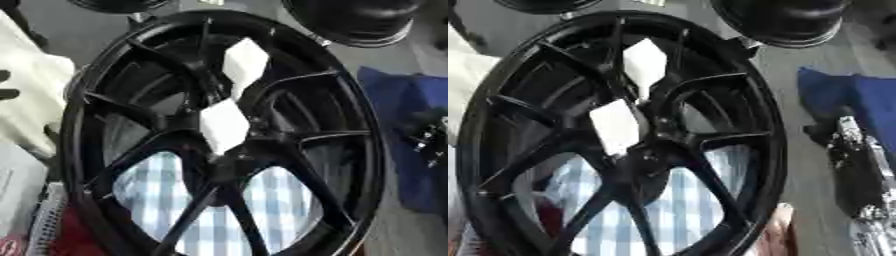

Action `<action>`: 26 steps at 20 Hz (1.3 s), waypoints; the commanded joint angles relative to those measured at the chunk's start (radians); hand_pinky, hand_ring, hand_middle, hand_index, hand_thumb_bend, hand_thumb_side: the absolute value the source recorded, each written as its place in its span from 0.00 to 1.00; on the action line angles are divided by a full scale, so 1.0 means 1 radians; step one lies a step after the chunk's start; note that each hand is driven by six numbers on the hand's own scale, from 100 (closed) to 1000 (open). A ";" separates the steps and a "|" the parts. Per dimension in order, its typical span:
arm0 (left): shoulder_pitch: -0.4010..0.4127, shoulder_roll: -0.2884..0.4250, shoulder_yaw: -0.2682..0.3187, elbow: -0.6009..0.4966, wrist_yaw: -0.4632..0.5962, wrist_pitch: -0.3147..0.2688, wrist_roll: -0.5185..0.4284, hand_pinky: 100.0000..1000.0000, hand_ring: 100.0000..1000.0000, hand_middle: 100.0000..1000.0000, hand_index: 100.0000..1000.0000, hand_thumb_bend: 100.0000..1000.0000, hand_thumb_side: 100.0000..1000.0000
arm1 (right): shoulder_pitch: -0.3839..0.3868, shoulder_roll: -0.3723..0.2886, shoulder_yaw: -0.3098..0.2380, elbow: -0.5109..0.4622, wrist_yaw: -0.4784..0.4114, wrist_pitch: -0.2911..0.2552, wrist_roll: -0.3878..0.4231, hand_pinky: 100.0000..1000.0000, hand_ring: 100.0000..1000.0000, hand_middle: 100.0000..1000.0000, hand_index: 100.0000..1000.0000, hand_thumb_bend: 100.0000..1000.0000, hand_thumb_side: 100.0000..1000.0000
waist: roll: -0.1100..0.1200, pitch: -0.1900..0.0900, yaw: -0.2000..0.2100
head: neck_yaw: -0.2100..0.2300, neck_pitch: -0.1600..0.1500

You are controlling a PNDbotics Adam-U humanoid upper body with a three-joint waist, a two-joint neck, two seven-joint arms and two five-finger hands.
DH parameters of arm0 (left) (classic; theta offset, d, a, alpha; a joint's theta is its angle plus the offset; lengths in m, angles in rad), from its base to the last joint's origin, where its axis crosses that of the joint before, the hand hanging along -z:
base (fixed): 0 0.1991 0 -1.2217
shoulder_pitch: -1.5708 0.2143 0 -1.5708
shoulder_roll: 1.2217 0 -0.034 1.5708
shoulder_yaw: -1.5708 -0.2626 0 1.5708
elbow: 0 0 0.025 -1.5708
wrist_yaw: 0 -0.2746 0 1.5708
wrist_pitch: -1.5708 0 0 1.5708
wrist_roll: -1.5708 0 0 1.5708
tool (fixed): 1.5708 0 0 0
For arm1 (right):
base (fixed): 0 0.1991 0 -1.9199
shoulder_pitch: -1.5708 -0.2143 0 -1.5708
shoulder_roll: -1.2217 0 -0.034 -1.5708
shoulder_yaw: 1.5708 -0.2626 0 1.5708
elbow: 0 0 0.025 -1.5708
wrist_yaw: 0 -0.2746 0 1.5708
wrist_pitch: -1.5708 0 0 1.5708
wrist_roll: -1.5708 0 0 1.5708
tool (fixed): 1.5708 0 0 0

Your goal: Pull the pin out of the wheel hub.

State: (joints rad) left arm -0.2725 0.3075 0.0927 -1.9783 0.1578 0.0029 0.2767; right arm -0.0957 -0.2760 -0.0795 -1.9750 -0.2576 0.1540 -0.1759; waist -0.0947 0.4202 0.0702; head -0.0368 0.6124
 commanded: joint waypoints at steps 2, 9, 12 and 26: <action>-0.008 0.012 0.003 -0.022 -0.001 0.000 -0.002 0.59 0.67 0.61 0.71 0.01 0.75 | -0.002 -0.012 -0.003 -0.025 0.005 0.000 0.002 0.87 0.71 0.47 0.62 0.00 0.70 | 0.003 -0.015 0.000 | 0.001 -0.010; -0.005 0.016 0.001 -0.022 -0.001 0.001 -0.002 0.60 0.67 0.61 0.71 0.01 0.74 | -0.031 -0.092 -0.007 -0.025 0.010 -0.054 0.035 0.87 0.72 0.48 0.63 0.00 0.47 | 0.000 -0.026 -0.003 | 0.001 -0.004; -0.001 0.018 0.000 -0.022 0.000 0.004 -0.003 0.60 0.67 0.61 0.71 0.02 0.74 | -0.061 -0.183 -0.008 -0.025 0.011 -0.109 0.071 0.87 0.72 0.49 0.64 0.00 0.44 | -0.003 -0.034 -0.007 | 0.000 0.002; 0.019 0.033 -0.007 -0.022 -0.003 0.012 -0.008 0.60 0.67 0.61 0.71 0.01 0.74 | -0.317 -0.701 0.040 -0.025 0.023 -0.209 0.294 0.85 0.75 0.59 0.72 0.00 0.26 | -0.017 -0.073 0.001 | -0.018 0.023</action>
State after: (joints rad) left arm -0.2519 0.3170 0.0888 -1.9783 0.1578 0.0139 0.2697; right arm -0.4002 -0.9030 -0.0387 -1.9808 -0.2487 -0.0594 0.0916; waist -0.1157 0.3770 0.0729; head -0.0486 0.6326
